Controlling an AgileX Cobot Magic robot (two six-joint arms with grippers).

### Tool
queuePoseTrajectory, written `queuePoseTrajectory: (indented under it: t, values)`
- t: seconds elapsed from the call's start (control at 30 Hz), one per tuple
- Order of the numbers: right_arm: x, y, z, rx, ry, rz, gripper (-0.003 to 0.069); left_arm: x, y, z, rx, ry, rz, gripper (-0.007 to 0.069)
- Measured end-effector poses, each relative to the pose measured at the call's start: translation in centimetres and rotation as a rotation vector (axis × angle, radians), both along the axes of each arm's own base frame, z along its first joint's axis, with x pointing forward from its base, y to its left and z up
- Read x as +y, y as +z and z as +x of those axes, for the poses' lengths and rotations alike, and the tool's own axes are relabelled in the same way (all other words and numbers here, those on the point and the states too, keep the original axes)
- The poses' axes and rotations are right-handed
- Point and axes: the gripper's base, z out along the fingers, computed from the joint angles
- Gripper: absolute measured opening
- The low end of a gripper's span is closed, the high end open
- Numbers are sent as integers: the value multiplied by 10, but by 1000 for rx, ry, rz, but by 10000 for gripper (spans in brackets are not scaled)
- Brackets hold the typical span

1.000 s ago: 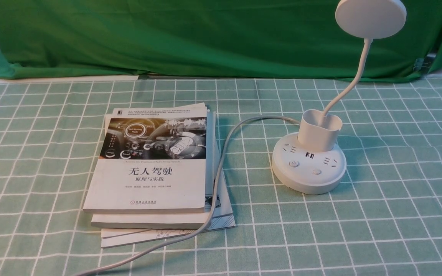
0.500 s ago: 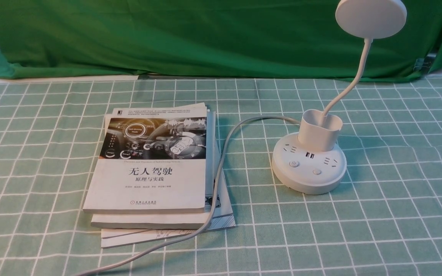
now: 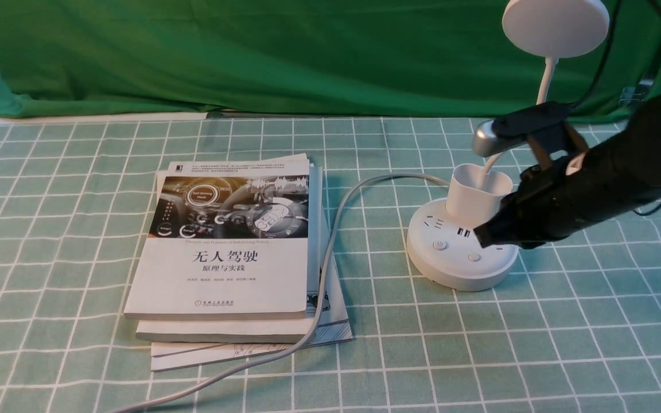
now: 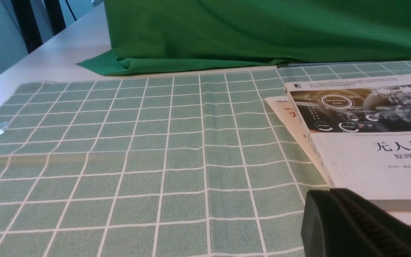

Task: Turn on the table lamp.
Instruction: 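Press the button on the base of the white desk lamp with the right gripper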

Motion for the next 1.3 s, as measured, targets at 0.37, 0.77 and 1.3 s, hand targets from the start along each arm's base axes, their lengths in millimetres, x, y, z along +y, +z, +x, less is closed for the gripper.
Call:
queuePoseTrajectory:
  t: [0.37, 0.77, 1.3]
  values:
    - [4, -12, 10, 13, 6, -18, 29, 0, 0, 0, 0, 0, 0, 21]
    - [6, -35, 17, 47, 10, -41, 30, 0, 0, 0, 0, 0, 0, 21]
    - [6, -37, 21, 9, 10, -47, 30, 0, 0, 0, 0, 0, 0, 21]
